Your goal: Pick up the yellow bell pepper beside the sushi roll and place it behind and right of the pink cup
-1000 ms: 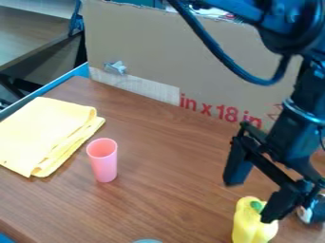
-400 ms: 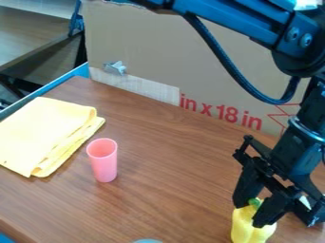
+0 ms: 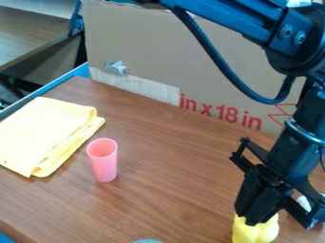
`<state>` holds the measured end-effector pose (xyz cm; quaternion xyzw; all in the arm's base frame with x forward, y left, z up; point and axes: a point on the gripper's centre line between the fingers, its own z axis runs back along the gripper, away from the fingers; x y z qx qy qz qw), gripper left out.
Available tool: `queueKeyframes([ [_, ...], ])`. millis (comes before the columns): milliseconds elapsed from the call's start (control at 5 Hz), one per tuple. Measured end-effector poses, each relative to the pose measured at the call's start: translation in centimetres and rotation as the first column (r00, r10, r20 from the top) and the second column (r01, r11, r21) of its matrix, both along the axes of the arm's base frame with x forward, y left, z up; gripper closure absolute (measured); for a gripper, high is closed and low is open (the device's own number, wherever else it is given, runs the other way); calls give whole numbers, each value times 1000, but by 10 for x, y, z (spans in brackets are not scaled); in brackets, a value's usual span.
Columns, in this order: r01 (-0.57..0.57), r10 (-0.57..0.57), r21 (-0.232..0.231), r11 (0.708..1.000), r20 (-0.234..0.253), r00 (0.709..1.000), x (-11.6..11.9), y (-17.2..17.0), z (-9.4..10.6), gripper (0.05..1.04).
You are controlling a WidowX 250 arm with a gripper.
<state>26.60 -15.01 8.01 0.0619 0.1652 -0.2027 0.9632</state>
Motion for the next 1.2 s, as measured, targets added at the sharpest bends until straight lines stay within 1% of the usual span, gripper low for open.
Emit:
queueKeyframes([
  [200,-20,20,-33,999,18,1000,-2,5,11,979],
  [400,-71,74,-59,996,67,995,2,19,36,979],
  [600,-132,139,-75,988,84,987,15,38,47,979],
  [800,-262,270,-80,962,104,957,35,85,59,979],
  [1000,-383,392,-95,919,116,912,49,135,66,979],
  [1200,-475,481,-82,876,79,873,63,175,53,979],
])
